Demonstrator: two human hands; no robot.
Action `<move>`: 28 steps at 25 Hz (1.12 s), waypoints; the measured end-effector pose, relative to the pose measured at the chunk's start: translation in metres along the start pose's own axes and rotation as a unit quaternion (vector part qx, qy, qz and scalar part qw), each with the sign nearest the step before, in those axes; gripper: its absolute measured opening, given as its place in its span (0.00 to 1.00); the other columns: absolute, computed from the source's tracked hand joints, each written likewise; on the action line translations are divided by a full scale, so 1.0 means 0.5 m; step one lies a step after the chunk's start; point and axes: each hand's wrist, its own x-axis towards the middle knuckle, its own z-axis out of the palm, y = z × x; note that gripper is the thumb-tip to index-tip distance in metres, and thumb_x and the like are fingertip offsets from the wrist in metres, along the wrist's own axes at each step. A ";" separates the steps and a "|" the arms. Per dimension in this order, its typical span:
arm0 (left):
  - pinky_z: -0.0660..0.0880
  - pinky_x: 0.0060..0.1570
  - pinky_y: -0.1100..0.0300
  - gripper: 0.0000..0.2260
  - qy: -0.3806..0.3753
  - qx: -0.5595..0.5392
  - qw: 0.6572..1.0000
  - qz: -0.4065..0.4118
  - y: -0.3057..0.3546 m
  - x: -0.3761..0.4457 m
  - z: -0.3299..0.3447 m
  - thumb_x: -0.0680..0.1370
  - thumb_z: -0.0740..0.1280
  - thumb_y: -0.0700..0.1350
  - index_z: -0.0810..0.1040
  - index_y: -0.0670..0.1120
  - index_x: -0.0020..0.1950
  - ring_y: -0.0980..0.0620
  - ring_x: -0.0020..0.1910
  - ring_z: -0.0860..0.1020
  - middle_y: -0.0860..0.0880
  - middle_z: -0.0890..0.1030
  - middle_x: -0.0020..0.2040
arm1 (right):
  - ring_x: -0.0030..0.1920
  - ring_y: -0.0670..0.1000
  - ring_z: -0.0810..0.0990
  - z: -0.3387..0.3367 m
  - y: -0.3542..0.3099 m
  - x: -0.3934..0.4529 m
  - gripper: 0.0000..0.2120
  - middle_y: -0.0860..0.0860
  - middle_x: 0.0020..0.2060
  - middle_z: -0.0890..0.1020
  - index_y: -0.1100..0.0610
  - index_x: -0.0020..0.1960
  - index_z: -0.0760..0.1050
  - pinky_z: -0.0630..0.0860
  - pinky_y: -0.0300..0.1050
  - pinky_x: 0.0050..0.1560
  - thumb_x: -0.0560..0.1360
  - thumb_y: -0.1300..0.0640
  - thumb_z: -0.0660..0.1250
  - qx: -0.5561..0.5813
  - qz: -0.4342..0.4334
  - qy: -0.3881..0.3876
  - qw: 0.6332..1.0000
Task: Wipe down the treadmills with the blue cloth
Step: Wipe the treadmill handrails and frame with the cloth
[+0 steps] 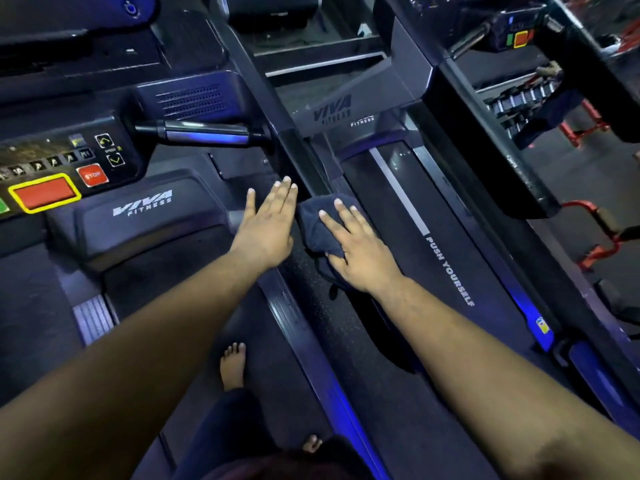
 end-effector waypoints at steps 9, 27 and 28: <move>0.40 0.76 0.42 0.41 -0.026 -0.057 0.998 -0.021 0.285 -0.267 0.147 0.77 0.65 0.44 0.42 0.44 0.81 0.51 0.80 0.44 0.48 0.43 0.82 | 0.80 0.52 0.46 0.043 0.087 -0.385 0.33 0.43 0.81 0.47 0.41 0.79 0.54 0.75 0.52 0.60 0.78 0.53 0.64 -0.007 -0.024 0.004 1.000; 0.76 0.43 0.63 0.08 -0.059 -0.604 0.790 -0.088 0.441 -0.395 0.120 0.75 0.69 0.32 0.81 0.37 0.53 0.54 0.41 0.79 0.46 0.82 0.42 | 0.78 0.44 0.47 0.013 0.125 -0.561 0.47 0.49 0.80 0.47 0.45 0.81 0.46 0.51 0.44 0.76 0.73 0.43 0.72 0.377 0.126 0.015 0.918; 0.75 0.43 0.64 0.09 -0.075 -0.607 0.788 -0.074 0.439 -0.392 0.116 0.74 0.69 0.32 0.80 0.37 0.53 0.54 0.41 0.78 0.47 0.81 0.42 | 0.77 0.45 0.52 0.015 0.115 -0.554 0.44 0.48 0.79 0.53 0.48 0.81 0.46 0.54 0.42 0.75 0.75 0.46 0.71 0.413 0.155 0.018 0.897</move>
